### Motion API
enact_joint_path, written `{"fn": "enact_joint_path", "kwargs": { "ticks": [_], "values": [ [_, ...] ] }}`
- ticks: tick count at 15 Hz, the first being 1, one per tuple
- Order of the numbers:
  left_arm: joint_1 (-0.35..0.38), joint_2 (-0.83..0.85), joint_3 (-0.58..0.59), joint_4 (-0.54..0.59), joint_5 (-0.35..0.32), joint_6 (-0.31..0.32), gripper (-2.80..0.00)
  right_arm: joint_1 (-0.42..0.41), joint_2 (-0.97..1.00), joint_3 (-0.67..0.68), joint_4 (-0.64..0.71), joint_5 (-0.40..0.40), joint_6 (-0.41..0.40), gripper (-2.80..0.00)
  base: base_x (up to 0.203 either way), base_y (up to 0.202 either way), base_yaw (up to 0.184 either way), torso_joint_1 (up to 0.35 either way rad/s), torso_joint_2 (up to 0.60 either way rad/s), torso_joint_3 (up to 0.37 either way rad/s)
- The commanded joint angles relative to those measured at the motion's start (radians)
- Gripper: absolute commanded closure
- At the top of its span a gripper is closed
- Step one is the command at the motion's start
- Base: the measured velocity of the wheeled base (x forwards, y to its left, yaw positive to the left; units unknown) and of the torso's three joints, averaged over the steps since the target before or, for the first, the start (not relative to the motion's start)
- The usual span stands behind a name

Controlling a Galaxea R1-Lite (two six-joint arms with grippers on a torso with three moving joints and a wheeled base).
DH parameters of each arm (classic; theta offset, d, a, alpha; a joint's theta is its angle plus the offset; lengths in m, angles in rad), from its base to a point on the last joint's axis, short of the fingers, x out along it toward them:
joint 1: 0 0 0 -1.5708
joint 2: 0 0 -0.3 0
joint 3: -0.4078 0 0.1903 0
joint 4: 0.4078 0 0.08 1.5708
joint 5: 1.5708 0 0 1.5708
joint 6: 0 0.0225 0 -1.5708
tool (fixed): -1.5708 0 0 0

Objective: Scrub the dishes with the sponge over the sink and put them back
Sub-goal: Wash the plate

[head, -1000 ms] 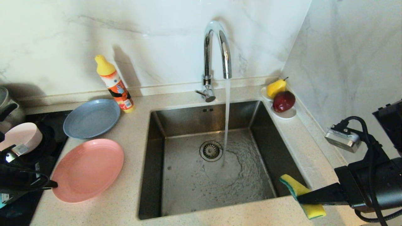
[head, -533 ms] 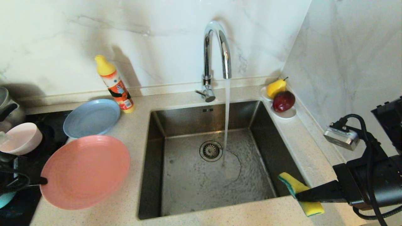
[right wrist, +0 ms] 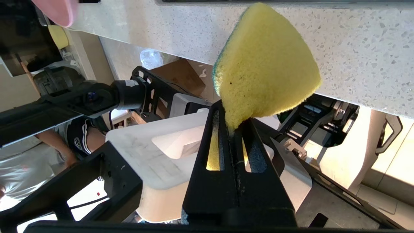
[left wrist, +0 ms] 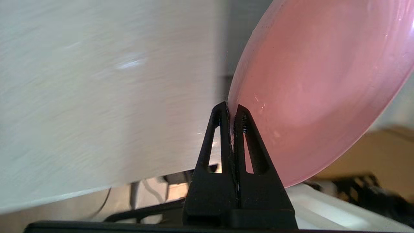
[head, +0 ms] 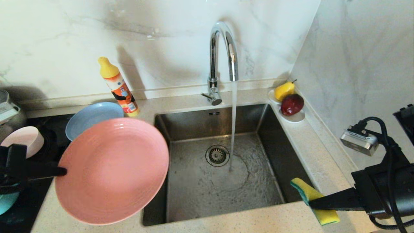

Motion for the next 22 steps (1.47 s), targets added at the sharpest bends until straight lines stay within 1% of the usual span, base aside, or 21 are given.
{"fn": "enact_joint_path", "kwargs": {
  "ticks": [1,3,5,6,8,9,10,12,15,17,19,20,22],
  "values": [
    [-0.188,0.081,-0.085,-0.023,0.034,-0.101,0.0,0.001,-0.034,0.001,0.004,0.003,0.004,0.0,0.0,0.0,0.0,0.0,0.0,0.0],
    [-0.337,0.177,-0.123,-0.116,0.106,-0.201,0.0,0.0,-0.05,0.001,0.001,0.002,0.029,0.0,0.0,0.0,0.0,0.0,0.0,0.0],
    [-0.473,0.279,-0.138,-0.233,0.193,-0.284,0.0,-0.018,-0.054,0.003,0.001,0.003,0.033,0.0,0.0,0.0,0.0,0.0,0.0,0.0],
    [-0.531,0.332,-0.141,-0.281,0.236,-0.312,0.0,-0.035,-0.059,0.004,0.001,0.005,0.032,0.0,0.0,0.0,0.0,0.0,0.0,0.0],
    [-0.609,0.425,-0.146,-0.349,0.298,-0.351,0.0,-0.05,-0.068,0.004,0.001,0.005,0.031,0.0,0.0,0.0,0.0,0.0,0.0,0.0],
    [-0.633,0.464,-0.149,-0.388,0.315,-0.373,0.0,-0.058,-0.074,0.003,0.001,0.003,0.03,0.0,0.0,0.0,0.0,0.0,0.0,0.0],
    [-0.652,0.491,-0.153,-0.435,0.324,-0.399,0.0,-0.062,-0.085,0.001,0.001,0.003,0.03,0.0,0.0,0.0,0.0,0.0,0.0,0.0],
    [-0.678,0.544,-0.174,-0.494,0.334,-0.436,0.0,-0.064,-0.107,0.001,0.001,0.003,0.03,0.0,0.0,0.0,0.0,0.0,0.0,0.0],
    [-0.724,0.623,-0.25,-0.506,0.379,-0.466,0.0,-0.064,-0.123,0.005,0.002,0.005,0.03,0.0,0.0,0.0,0.0,0.0,0.0,0.0],
    [-0.76,0.664,-0.303,-0.507,0.388,-0.487,0.0,-0.064,-0.127,0.007,0.002,0.005,0.03,0.0,0.0,0.0,0.0,0.0,0.0,0.0],
    [-0.778,0.711,-0.352,-0.507,0.395,-0.501,0.0,-0.064,-0.127,0.007,0.001,0.005,0.03,0.0,0.0,0.0,0.0,0.0,0.0,0.0],
    [-0.785,0.739,-0.387,-0.507,0.399,-0.516,0.0,-0.064,-0.127,0.006,0.001,0.005,0.03,0.0,0.0,0.0,0.0,0.0,0.0,0.0],
    [-0.799,0.782,-0.438,-0.507,0.401,-0.567,0.0,-0.064,-0.117,0.006,0.001,0.005,0.03,0.0,0.0,0.0,0.0,0.0,0.0,0.0]
  ]
}}
